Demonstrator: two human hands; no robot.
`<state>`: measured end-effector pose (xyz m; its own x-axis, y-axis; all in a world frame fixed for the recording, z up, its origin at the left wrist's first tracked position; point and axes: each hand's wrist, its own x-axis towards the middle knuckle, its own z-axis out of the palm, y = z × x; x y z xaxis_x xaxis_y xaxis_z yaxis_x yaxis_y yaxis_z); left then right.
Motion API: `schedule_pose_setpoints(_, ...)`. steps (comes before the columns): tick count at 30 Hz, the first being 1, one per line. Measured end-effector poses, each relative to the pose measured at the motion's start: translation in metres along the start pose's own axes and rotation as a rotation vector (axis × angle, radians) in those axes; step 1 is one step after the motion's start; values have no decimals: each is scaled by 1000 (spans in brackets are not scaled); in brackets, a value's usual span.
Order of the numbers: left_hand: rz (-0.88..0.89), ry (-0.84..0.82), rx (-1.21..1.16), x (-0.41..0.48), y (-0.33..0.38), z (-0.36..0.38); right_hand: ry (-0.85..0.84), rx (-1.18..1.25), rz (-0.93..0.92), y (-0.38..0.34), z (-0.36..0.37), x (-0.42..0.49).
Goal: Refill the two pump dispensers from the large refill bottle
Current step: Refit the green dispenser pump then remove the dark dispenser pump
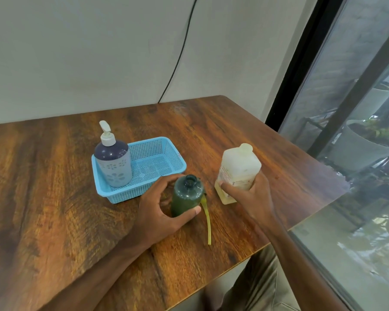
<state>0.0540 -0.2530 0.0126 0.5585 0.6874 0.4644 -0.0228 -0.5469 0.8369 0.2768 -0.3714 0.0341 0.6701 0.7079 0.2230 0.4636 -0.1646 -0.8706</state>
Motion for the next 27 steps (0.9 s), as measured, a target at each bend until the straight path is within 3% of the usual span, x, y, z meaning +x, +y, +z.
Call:
schedule_pose_setpoints(10, -40, 46, 2, -2, -2, 2, 5, 10, 87, 9, -2, -28)
schedule_pose_setpoints(12, -45, 56, 7, -1, -3, 1, 93, 48, 62, 8, -1, -41)
schedule_pose_setpoints(16, -37, 59, 32, -2, -3, 1, 449, 96, -59, -6, 7, -70)
schedule_pose_setpoints(18, -36, 50, 49, -2, -3, 2, 526, 105, -176, -23, 14, -84)
schedule_pose_setpoints(21, -30, 30, 87, -2, -3, 1, 383, -4, -328, -47, 27, -93)
schedule_pose_setpoints(27, -6, -1, 123, -2, -6, -1, -188, -420, -47, -64, 54, -57)
